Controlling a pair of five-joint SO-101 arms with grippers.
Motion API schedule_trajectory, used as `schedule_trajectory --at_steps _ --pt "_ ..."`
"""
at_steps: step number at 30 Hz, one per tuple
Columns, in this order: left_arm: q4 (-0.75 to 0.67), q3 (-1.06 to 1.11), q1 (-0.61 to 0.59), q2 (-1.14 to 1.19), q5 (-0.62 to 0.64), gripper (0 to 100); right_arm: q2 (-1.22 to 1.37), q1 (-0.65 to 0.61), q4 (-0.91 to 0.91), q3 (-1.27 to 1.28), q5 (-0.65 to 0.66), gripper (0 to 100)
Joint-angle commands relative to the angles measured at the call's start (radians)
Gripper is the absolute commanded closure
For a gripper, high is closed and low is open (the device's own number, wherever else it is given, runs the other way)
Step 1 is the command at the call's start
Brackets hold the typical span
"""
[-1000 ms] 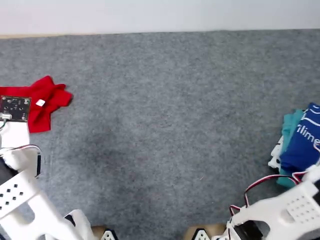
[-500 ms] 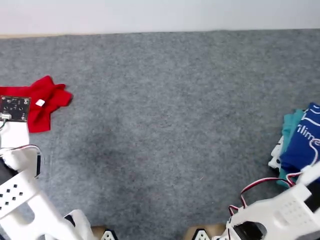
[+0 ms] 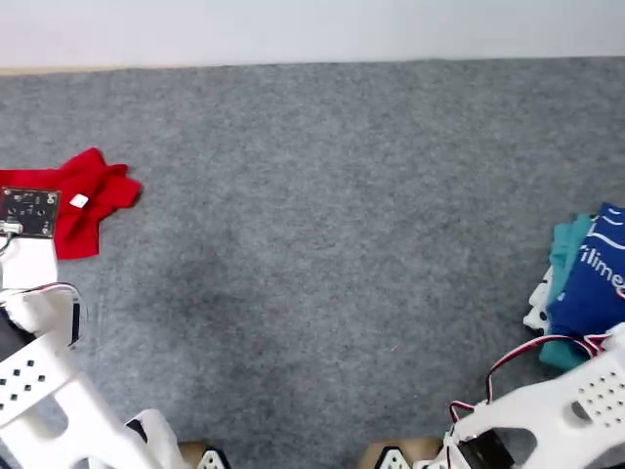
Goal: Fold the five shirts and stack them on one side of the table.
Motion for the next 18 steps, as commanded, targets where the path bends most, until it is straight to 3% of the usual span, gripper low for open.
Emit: schedule_trajectory --at_steps 1,9,18 --pt "-0.008 -0.010 0.000 -0.014 -0.003 100 -0.128 -0.028 0.041 -0.061 -0.012 98.8" --pt "-0.006 -0.010 -0.002 -0.015 -0.003 100 -0.394 -0.170 0.042 -0.061 -0.017 98.8" --pt "0.008 -0.012 0.000 -0.015 0.028 100 -0.429 -0.232 0.022 -0.061 -0.155 98.8"
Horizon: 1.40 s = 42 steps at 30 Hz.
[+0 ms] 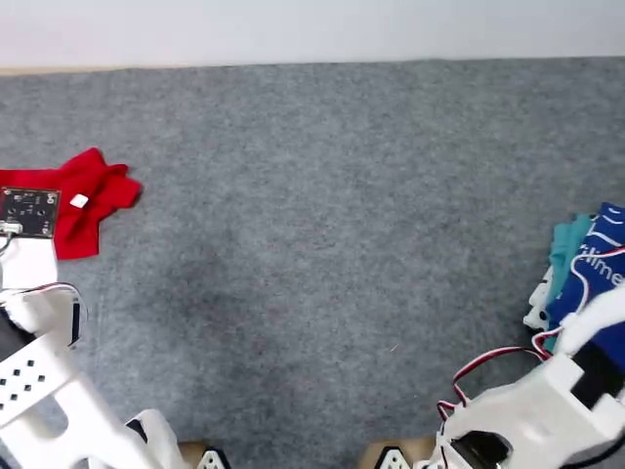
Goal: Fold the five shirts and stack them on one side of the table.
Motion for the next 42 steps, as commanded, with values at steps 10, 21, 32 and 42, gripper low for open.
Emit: schedule_trajectory --at_steps 10,21,32,42 --pt "0.008 -0.012 -0.002 -0.015 0.035 100 0.053 0.012 -0.225 -0.052 -0.025 98.8" --pt "0.002 -0.010 0.000 -0.015 0.035 100 0.157 0.048 -0.346 -0.052 -0.025 98.8" --pt "0.000 -0.010 0.003 -0.012 0.035 100 0.246 0.193 -0.590 -0.052 -0.002 98.4" --pt "0.000 -0.008 0.005 -0.014 0.035 100 0.386 0.196 -0.547 -0.184 0.051 98.8"
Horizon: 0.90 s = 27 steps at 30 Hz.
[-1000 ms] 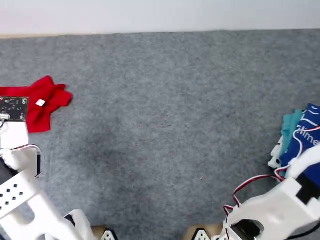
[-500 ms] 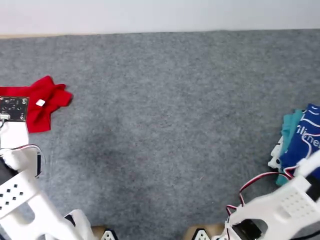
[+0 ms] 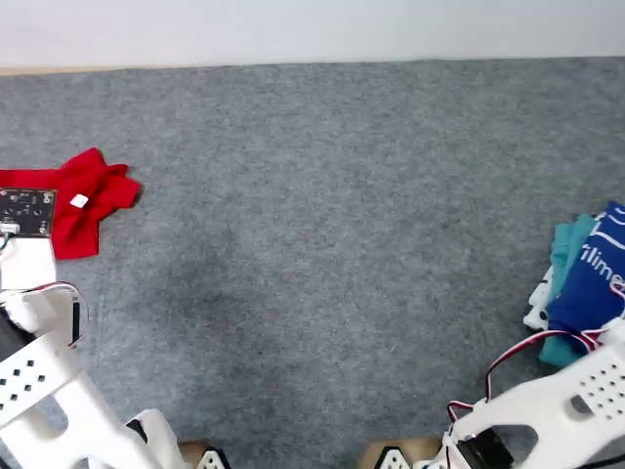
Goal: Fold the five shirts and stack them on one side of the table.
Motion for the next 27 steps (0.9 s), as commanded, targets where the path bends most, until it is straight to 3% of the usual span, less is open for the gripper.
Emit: schedule_trajectory --at_steps 1,11,20,27 --pt "-0.002 -0.005 0.005 -0.014 0.008 100 -0.070 0.002 0.070 -0.155 0.011 98.8" --pt "-0.002 -0.010 0.005 -0.014 0.006 100 -0.249 -0.077 0.338 -0.427 -0.063 98.8" --pt "-0.025 -0.012 0.005 -0.006 0.005 100 -0.326 -0.206 0.631 -0.446 -0.066 98.8" --pt "-0.123 -0.004 0.005 0.000 0.002 100 -0.415 -0.268 0.639 -0.348 -0.144 98.7"
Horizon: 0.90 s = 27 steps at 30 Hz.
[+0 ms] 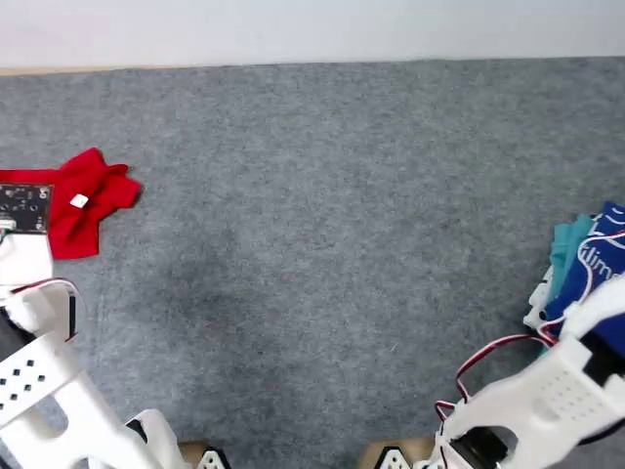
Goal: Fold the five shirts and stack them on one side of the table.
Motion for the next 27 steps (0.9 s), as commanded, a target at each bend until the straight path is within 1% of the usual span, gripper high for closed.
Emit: schedule_trajectory --at_steps 1,3,6,9,13,16,20,24,27 --pt "-0.063 -0.004 0.005 0.009 -0.011 100 -0.120 -0.061 0.044 0.072 -0.017 98.7" --pt "-0.084 -0.005 0.005 0.049 -0.038 100 -0.177 -0.110 0.045 0.166 -0.021 98.8" --pt "-0.104 -0.030 0.005 0.133 -0.046 100 -0.305 -0.196 0.044 0.339 -0.035 98.8" --pt "-0.100 -0.113 0.005 0.206 -0.046 100 -0.435 -0.277 0.044 0.493 -0.072 98.8" --pt "-0.107 -0.234 0.006 0.305 -0.046 100 -0.559 -0.343 0.042 0.667 -0.124 98.8" --pt "-0.129 -0.317 0.006 0.400 -0.046 100 -0.622 -0.372 0.042 0.778 -0.166 98.8" --pt "-0.184 -0.398 0.014 0.552 -0.049 100 -0.684 -0.395 0.042 0.901 -0.178 98.8" --pt "-0.193 -0.484 0.035 0.715 -0.112 100 -0.731 -0.400 0.042 1.014 -0.178 98.8" --pt "-0.193 -0.561 0.043 0.821 -0.120 99 -0.766 -0.397 0.042 1.094 -0.173 98.8"
